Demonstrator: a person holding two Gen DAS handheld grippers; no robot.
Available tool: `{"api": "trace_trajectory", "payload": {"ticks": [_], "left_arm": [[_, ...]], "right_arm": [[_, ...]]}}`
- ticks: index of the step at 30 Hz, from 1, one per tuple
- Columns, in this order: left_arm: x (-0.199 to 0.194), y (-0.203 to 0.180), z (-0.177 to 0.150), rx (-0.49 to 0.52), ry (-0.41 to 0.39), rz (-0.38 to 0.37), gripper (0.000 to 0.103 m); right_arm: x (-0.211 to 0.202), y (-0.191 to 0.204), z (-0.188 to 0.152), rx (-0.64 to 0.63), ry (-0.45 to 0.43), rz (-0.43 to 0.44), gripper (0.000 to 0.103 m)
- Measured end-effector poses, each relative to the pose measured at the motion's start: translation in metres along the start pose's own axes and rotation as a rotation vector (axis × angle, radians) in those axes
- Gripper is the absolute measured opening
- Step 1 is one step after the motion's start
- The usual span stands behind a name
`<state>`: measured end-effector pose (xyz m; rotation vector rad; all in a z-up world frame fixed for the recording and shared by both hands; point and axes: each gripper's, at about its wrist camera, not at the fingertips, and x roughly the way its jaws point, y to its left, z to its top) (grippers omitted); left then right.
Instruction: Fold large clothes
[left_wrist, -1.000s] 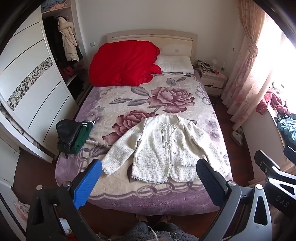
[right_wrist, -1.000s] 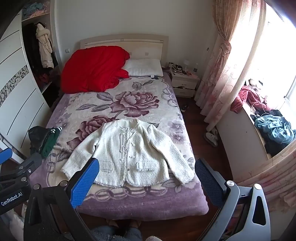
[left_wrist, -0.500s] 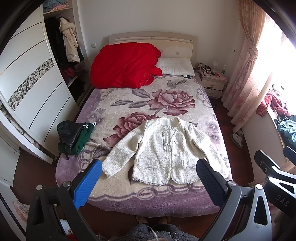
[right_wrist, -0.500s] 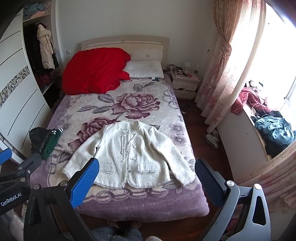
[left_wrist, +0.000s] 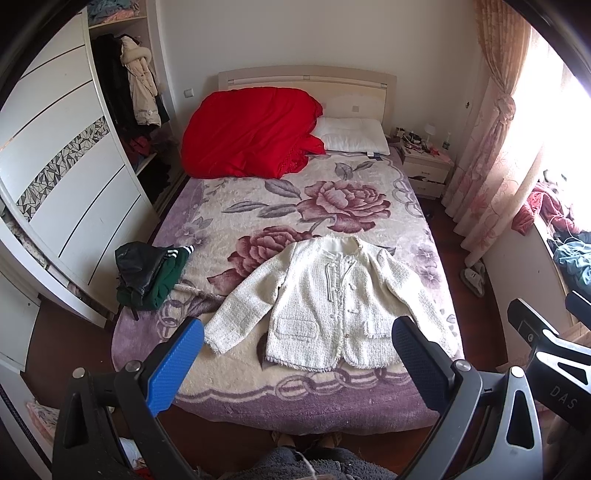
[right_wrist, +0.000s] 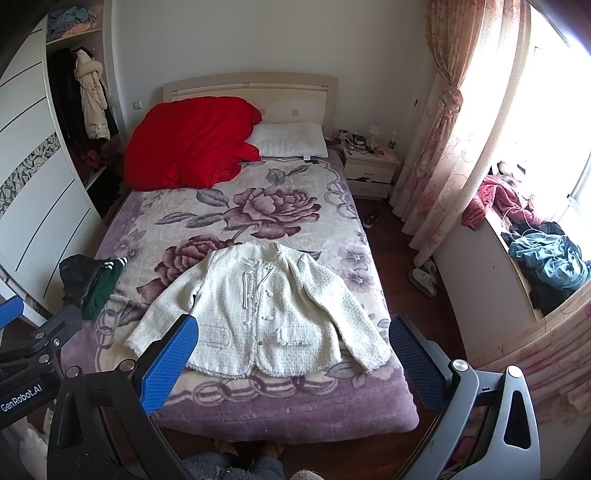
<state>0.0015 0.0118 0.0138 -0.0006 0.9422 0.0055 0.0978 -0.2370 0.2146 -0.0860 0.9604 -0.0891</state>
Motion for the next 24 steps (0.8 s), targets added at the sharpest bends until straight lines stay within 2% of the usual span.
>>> {"api": "trace_trajectory", "payload": {"ticks": [15, 17, 22, 24], "left_arm": [[-0.002, -0.003, 0.003, -0.001, -0.009, 0.001, 0.103], [-0.002, -0.004, 0.005, -0.002, -0.011, 0.000, 0.103], [-0.003, -0.004, 0.005, -0.001, -0.012, -0.001, 0.103], [-0.003, -0.003, 0.005, -0.002, -0.012, -0.001, 0.103]], "right_arm": [[0.000, 0.001, -0.003, 0.001, -0.005, -0.001, 0.103], [-0.007, 0.004, 0.006, 0.000, -0.005, 0.000, 0.103], [-0.005, 0.000, -0.001, 0.000, -0.009, 0.001, 0.103], [-0.013, 0.011, 0.017, -0.005, -0.010, 0.001, 0.103]]}}
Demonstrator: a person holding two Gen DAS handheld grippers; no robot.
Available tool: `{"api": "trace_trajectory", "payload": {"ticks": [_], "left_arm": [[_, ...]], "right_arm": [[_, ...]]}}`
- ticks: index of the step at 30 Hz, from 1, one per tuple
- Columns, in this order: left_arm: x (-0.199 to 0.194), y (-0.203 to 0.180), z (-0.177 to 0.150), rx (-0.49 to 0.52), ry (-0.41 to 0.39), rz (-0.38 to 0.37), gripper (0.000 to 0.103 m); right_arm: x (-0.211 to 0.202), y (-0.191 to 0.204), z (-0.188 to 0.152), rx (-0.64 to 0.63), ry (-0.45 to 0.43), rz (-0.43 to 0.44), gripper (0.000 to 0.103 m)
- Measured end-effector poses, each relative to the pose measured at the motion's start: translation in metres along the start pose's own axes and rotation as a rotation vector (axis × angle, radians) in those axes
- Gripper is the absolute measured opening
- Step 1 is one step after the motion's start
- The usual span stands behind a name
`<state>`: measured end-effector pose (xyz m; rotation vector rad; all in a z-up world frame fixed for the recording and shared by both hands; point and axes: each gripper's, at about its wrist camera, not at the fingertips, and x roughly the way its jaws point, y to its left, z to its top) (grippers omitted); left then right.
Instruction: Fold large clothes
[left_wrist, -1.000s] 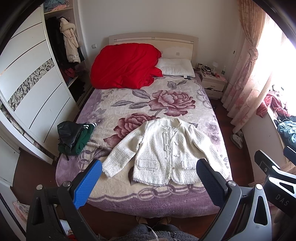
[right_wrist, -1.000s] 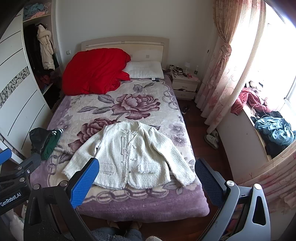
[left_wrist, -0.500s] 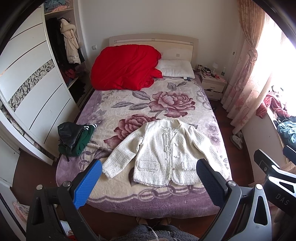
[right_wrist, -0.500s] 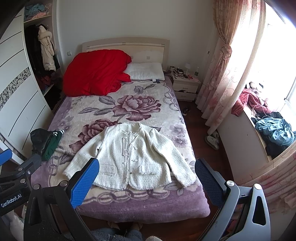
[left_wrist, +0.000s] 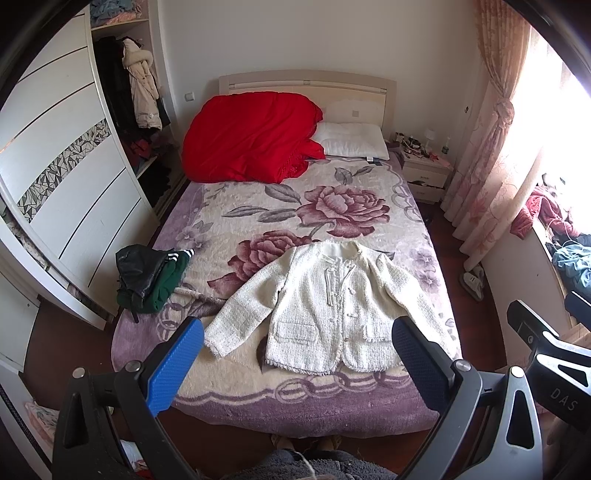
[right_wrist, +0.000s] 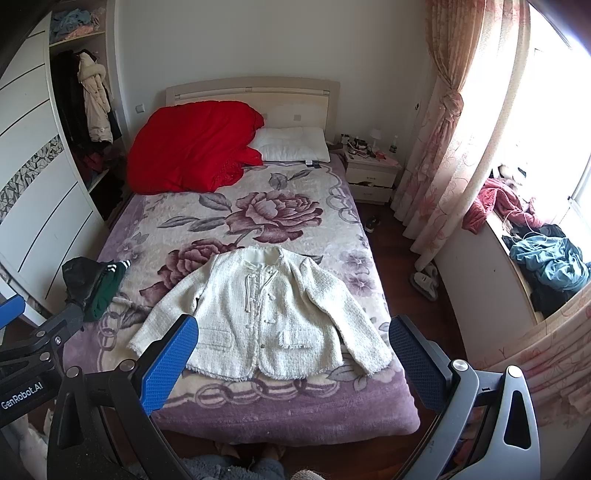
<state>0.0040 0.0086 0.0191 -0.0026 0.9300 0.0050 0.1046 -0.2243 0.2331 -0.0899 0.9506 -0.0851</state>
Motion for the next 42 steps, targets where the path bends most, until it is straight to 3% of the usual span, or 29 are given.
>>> {"api": "trace_trajectory", "payload": {"ticks": [37, 42], "left_arm": [[-0.006, -0.005, 0.009, -0.010, -0.015, -0.012, 0.103], [0.019, -0.005, 0.014, -0.011, -0.035, 0.031, 0.103]], "right_arm": [[-0.003, 0.000, -0.001, 0.008, -0.012, 0.001, 0.103], [0.006, 0.002, 0.015, 0.055, 0.001, 0.016, 0.103]]}}
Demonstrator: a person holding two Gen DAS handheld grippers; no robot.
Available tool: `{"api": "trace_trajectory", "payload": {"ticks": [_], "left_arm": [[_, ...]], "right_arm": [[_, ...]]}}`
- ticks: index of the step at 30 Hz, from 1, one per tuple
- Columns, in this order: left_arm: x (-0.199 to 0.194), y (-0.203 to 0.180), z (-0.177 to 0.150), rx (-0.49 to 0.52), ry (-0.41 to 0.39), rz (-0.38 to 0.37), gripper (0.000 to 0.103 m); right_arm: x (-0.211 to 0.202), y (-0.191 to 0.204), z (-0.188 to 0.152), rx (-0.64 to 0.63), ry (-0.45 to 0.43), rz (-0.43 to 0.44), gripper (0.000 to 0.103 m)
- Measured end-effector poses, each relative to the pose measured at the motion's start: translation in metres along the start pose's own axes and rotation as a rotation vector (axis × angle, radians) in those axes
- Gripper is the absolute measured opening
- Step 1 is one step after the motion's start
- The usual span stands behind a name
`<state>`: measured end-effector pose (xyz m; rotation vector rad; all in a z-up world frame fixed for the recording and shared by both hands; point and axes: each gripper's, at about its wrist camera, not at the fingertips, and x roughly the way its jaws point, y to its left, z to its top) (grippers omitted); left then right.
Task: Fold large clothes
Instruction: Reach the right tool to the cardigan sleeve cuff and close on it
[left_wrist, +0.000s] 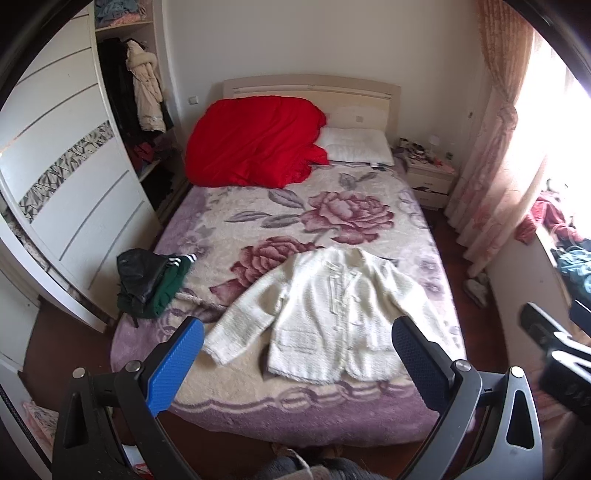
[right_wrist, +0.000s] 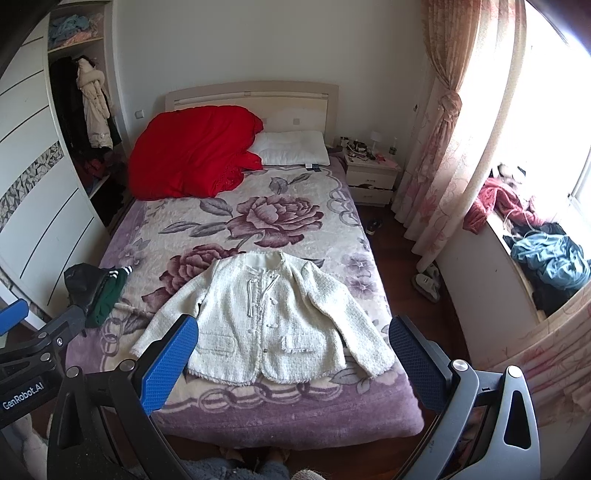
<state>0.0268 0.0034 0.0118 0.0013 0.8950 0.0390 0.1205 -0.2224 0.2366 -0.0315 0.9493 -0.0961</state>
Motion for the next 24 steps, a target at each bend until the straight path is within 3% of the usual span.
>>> {"api": "trace_trajectory", "payload": {"ticks": [4, 8, 16, 24], "left_arm": [[0.055, 0.002, -0.006, 0.017, -0.005, 0.063, 0.103], [0.131, 0.004, -0.028, 0.050, 0.023, 0.092, 0.103], [0.295, -0.034, -0.078, 0.060, 0.175, 0.139, 0.103], [0.444, -0.095, -0.149, 0.026, 0.375, 0.207, 0.103]], "right_arm": [[0.051, -0.028, 0.002, 0.132, 0.062, -0.004, 0.103], [0.145, -0.092, -0.023, 0.326, 0.188, -0.123, 0.103], [0.327, -0.235, -0.123, 0.614, 0.390, -0.285, 0.103], [0.519, -0.385, -0.273, 0.920, 0.557, -0.261, 0.103]]}}
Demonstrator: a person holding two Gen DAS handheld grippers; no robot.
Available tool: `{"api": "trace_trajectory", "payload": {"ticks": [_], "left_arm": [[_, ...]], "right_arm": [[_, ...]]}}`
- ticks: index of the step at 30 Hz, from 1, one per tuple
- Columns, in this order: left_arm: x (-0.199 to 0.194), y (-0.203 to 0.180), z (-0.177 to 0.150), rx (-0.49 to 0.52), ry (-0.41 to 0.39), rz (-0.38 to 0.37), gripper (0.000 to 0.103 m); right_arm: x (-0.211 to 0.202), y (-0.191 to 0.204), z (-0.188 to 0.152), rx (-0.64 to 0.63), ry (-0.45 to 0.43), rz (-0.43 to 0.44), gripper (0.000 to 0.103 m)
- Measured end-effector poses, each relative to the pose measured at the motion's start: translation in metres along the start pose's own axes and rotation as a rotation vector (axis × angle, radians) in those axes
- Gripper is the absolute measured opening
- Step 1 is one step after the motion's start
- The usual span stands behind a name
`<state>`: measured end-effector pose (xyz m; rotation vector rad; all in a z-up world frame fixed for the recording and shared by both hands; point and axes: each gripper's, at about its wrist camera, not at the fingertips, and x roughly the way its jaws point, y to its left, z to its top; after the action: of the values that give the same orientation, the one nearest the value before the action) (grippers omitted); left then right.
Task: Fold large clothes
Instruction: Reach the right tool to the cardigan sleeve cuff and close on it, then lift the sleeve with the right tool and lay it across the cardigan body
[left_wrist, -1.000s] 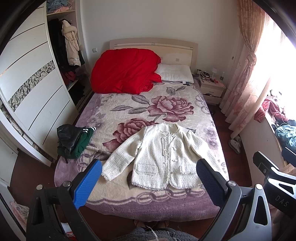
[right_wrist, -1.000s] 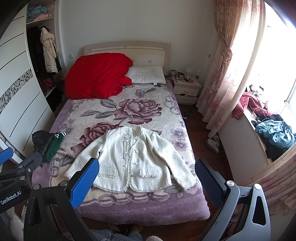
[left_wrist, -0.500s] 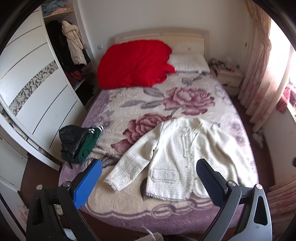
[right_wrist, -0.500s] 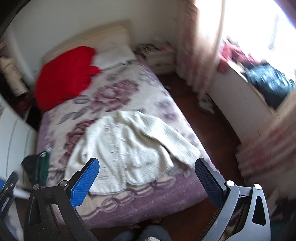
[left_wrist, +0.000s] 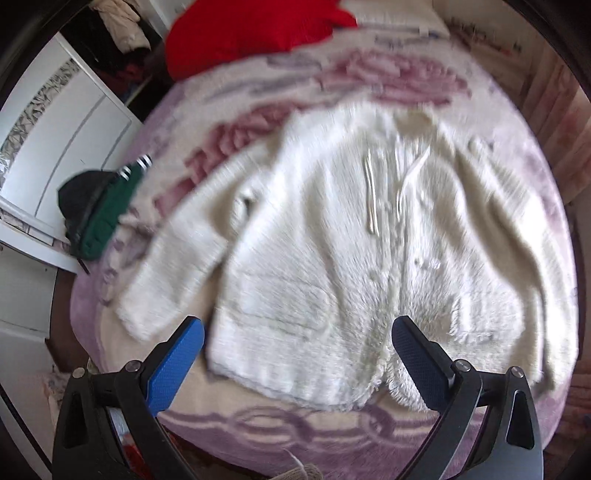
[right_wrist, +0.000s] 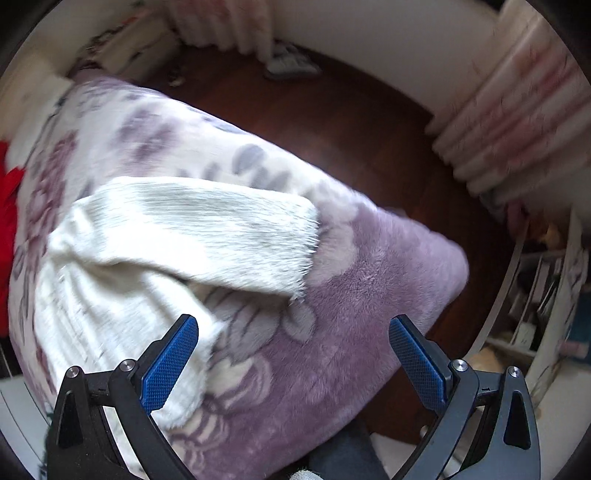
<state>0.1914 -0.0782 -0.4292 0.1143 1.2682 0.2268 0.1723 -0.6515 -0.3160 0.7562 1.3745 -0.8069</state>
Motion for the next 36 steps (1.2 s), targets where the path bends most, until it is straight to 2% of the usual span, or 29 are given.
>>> {"api": "trace_trajectory", "payload": {"ticks": [3, 5, 8, 9, 11, 12, 13, 15, 17, 20, 22, 26, 29, 30, 31, 32, 33, 34, 36], "left_arm": [[0.033, -0.026, -0.003, 0.030, 0.053, 0.025, 0.103], [0.048, -0.042, -0.003, 0.055, 0.059, 0.034, 0.103], [0.059, -0.070, 0.004, 0.107, 0.046, 0.046, 0.103], [0.060, -0.077, 0.006, 0.119, 0.039, 0.046, 0.103], [0.061, -0.093, 0.011, 0.139, 0.019, 0.033, 0.103], [0.062, -0.101, 0.014, 0.153, 0.015, 0.031, 0.103], [0.063, -0.109, 0.017, 0.162, 0.013, 0.026, 0.103], [0.064, -0.130, 0.029, 0.183, 0.007, -0.010, 0.103], [0.066, -0.150, 0.045, 0.181, 0.003, -0.043, 0.103], [0.068, -0.182, 0.080, 0.167, -0.018, -0.129, 0.103], [0.073, -0.202, 0.101, 0.173, -0.027, -0.159, 0.103], [0.092, -0.239, 0.140, 0.172, -0.036, -0.209, 0.103], [0.115, -0.265, 0.151, 0.208, -0.029, -0.173, 0.103], [0.122, -0.269, 0.152, 0.221, -0.018, -0.165, 0.103], [0.129, -0.275, 0.152, 0.236, -0.003, -0.154, 0.103], [0.135, -0.277, 0.150, 0.246, 0.009, -0.147, 0.103], [0.139, -0.279, 0.149, 0.253, 0.016, -0.141, 0.103], [0.140, -0.279, 0.147, 0.259, 0.019, -0.135, 0.103], [0.141, -0.277, 0.143, 0.269, 0.013, -0.137, 0.103]], "right_arm": [[0.077, -0.031, 0.021, 0.126, 0.069, 0.085, 0.103], [0.116, -0.040, 0.028, 0.181, 0.091, 0.148, 0.103], [0.158, -0.039, 0.035, 0.198, 0.097, 0.271, 0.100], [0.166, -0.034, 0.034, 0.190, 0.087, 0.306, 0.095], [0.172, -0.023, 0.030, 0.151, 0.046, 0.337, 0.066], [0.174, -0.015, 0.029, 0.115, 0.039, 0.327, 0.038], [0.178, -0.010, 0.027, 0.090, 0.038, 0.328, 0.017], [0.177, -0.007, 0.029, 0.062, 0.009, 0.334, 0.015], [0.165, -0.012, 0.037, 0.034, -0.066, 0.339, 0.014], [0.144, -0.027, 0.066, 0.022, -0.161, 0.371, 0.014], [0.130, -0.026, 0.083, -0.010, -0.210, 0.383, 0.014], [0.118, -0.001, 0.108, -0.113, -0.272, 0.369, 0.014], [0.138, 0.022, 0.109, -0.206, -0.185, 0.319, 0.015], [0.138, 0.031, 0.116, -0.212, -0.134, 0.300, 0.018], [0.140, 0.033, 0.125, -0.197, -0.074, 0.281, 0.028], [0.164, 0.021, 0.118, -0.153, 0.005, 0.253, 0.036], [0.172, 0.012, 0.118, -0.108, 0.044, 0.249, 0.054], [0.181, -0.006, 0.109, -0.029, 0.069, 0.260, 0.062], [0.184, -0.035, 0.088, 0.126, 0.066, 0.313, 0.064]]}}
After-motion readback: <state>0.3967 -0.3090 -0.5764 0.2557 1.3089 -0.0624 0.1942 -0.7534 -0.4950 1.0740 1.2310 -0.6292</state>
